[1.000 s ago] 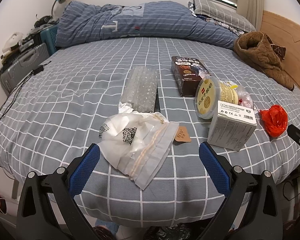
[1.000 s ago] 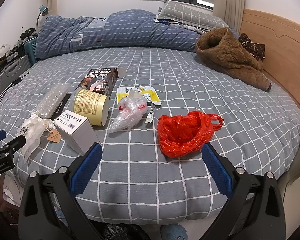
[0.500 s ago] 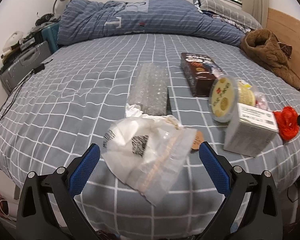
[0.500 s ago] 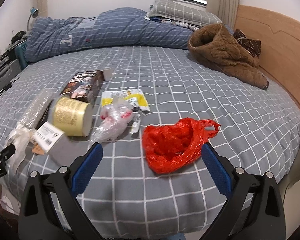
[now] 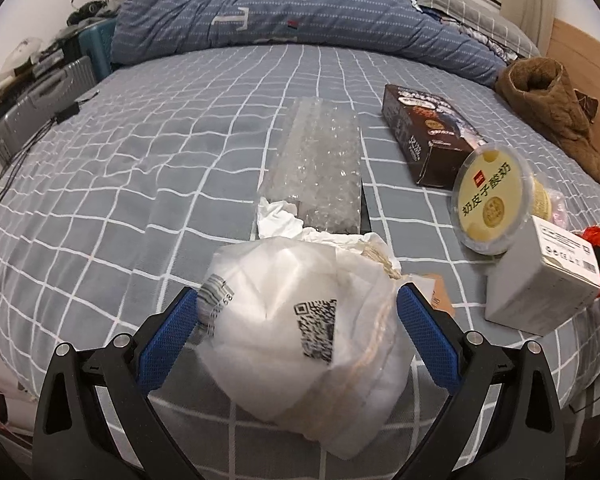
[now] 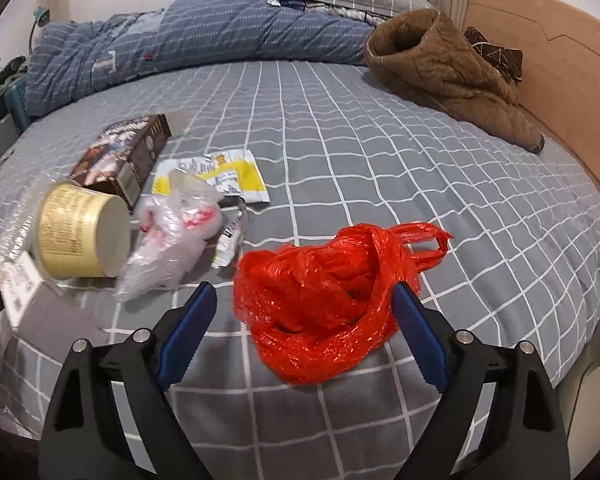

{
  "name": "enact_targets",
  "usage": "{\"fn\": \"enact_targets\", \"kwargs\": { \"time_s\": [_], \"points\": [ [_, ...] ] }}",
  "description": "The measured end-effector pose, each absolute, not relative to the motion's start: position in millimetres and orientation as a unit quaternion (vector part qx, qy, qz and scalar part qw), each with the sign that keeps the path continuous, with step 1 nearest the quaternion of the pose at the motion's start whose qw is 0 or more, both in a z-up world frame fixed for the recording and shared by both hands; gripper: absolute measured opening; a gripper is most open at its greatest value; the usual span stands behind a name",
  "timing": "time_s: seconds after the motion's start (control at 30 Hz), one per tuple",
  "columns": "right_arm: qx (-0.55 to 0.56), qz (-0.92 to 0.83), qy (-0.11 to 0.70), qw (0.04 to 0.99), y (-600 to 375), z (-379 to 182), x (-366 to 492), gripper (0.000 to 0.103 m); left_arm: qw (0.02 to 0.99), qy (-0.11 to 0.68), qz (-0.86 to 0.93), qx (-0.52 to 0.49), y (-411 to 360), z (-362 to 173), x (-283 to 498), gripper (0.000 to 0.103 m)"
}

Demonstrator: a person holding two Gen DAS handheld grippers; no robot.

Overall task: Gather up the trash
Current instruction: 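Grasp the white QR-code bag with the left tool while the right tool grasps the red bag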

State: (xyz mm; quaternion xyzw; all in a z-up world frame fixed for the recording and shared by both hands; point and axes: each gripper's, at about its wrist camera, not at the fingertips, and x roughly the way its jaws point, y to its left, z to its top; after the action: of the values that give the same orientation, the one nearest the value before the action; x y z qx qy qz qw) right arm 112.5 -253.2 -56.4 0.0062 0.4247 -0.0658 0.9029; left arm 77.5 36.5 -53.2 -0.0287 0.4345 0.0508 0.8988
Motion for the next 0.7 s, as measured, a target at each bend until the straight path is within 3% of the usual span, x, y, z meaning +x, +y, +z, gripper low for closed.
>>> {"fn": "enact_targets", "kwargs": {
  "time_s": [0.17, 0.33, 0.5, 0.7],
  "points": [
    [0.008, -0.069, 0.435, 0.898, -258.0, -65.6, 118.8, 0.071, 0.897, 0.439, 0.054, -0.017, 33.4, -59.0, 81.3, 0.091],
    [0.009, -0.067, 0.441, 0.895, -259.9, -68.7, 120.7, 0.058, 0.896, 0.441, 0.044, -0.015, 30.4, -61.5, 82.3, 0.076],
    [0.012, -0.058, 0.450, 0.891, -259.0, -72.6, 122.7, 0.033, 0.894, 0.445, 0.043, -0.016, 31.3, -63.7, 81.1, 0.061],
    [0.010, -0.059, 0.440, 0.896, -256.9, -66.3, 119.8, 0.026, 0.896, 0.442, 0.042, -0.020, 32.2, -58.0, 78.3, 0.054]
  ]
}}
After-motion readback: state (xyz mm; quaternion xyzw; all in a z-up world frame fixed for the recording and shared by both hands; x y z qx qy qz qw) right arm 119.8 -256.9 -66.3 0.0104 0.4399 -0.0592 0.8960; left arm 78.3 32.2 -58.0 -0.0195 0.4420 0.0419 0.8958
